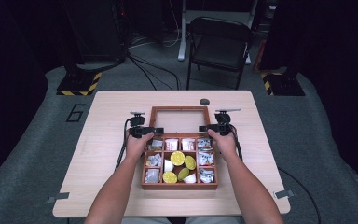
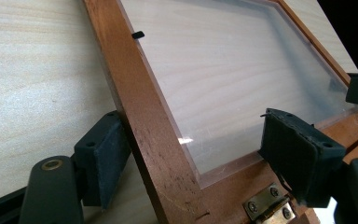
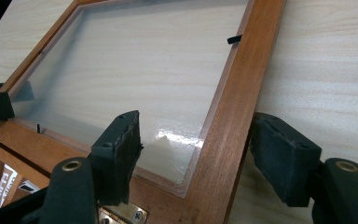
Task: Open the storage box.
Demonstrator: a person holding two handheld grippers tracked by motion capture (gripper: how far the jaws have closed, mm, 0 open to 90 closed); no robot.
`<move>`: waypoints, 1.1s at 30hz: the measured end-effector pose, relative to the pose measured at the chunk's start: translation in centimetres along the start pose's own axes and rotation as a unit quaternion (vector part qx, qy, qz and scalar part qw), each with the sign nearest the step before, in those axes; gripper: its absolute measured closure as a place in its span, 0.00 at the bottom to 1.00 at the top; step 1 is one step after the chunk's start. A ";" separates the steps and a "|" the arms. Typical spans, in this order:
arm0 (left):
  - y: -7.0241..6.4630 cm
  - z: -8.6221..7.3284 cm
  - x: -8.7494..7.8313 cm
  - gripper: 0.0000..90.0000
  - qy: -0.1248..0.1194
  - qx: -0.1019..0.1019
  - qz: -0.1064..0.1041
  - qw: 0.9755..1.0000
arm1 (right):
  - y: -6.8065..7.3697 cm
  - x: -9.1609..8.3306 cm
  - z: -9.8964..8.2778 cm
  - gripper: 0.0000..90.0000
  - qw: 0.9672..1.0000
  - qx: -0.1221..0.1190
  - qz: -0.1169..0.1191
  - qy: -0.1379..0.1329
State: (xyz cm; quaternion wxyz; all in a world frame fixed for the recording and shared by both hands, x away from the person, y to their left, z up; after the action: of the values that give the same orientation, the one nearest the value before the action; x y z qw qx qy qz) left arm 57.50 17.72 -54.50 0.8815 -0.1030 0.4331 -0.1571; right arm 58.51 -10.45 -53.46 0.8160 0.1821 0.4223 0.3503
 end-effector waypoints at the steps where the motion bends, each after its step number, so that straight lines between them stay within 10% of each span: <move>1: 0.0 0.0 0.0 0.27 0.000 0.000 0.000 1.000 | 0.0 0.0 0.0 0.37 1.000 0.003 0.001 0.000; 18: 0.2 0.1 -0.1 0.31 -0.004 -0.019 -0.009 1.000 | 0.1 -0.2 -0.1 0.36 1.000 0.010 0.000 0.001; 33: 0.7 1.0 -3.1 0.38 -0.030 -0.012 0.007 0.999 | 2.0 -2.6 0.5 0.38 0.998 -0.058 -0.035 -0.021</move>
State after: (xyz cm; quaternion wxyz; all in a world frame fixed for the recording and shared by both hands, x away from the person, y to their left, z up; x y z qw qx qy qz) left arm 56.63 19.51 -51.85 0.8938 -0.1149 0.4094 -0.1426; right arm 57.03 -10.96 -50.49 0.8454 0.1273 0.3905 0.3416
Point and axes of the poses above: each handheld gripper's, and its own axes: x roughly forward along the jaws, z roughly out of its top, y roughly to its left, the point moved 6 cm from there along x, roughly forward along the jaws, and after that the axes turned 15 degrees about z, right-handed, at the moved point
